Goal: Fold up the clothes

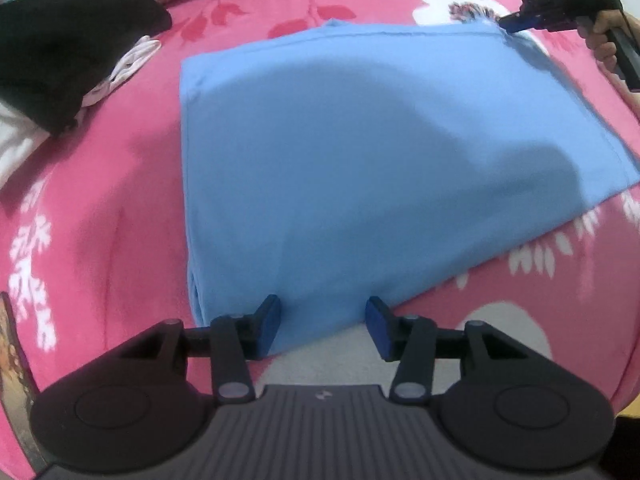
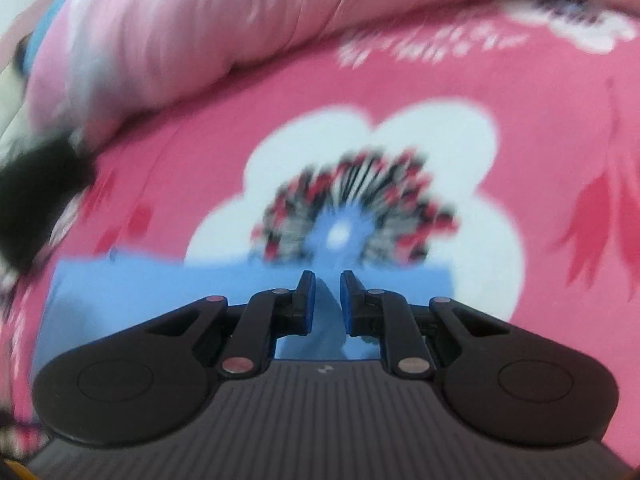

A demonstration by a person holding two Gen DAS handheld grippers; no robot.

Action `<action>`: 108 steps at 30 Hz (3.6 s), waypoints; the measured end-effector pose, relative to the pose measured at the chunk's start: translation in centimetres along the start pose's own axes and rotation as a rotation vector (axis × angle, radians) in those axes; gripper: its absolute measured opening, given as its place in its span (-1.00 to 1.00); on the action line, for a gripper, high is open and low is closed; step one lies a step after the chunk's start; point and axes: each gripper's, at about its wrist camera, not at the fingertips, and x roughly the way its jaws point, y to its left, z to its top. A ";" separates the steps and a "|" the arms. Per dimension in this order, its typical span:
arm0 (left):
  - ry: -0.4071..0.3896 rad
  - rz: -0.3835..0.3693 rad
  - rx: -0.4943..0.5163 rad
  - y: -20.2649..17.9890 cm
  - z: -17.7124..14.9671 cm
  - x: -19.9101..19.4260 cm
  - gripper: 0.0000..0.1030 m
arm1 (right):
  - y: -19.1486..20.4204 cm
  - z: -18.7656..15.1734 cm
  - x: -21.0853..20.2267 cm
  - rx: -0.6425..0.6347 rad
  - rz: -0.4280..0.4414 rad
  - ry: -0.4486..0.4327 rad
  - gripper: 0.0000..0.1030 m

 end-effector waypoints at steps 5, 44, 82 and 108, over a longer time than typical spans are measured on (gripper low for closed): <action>0.044 -0.058 -0.131 1.8 0.9 0.3 0.08 | 7.9 -0.3 -0.3 -0.223 0.239 0.092 -0.73; 0.209 -0.062 -0.682 11.1 0.6 -1.4 0.38 | 30.2 -7.3 4.7 -0.182 0.154 0.286 -0.55; 0.418 0.115 -0.723 9.4 0.5 1.6 0.40 | 32.4 -6.8 7.3 -0.466 -0.009 0.281 -0.50; 0.422 0.139 -0.831 9.6 0.1 1.7 0.44 | 31.5 -7.5 8.5 -0.422 -0.057 0.318 -0.50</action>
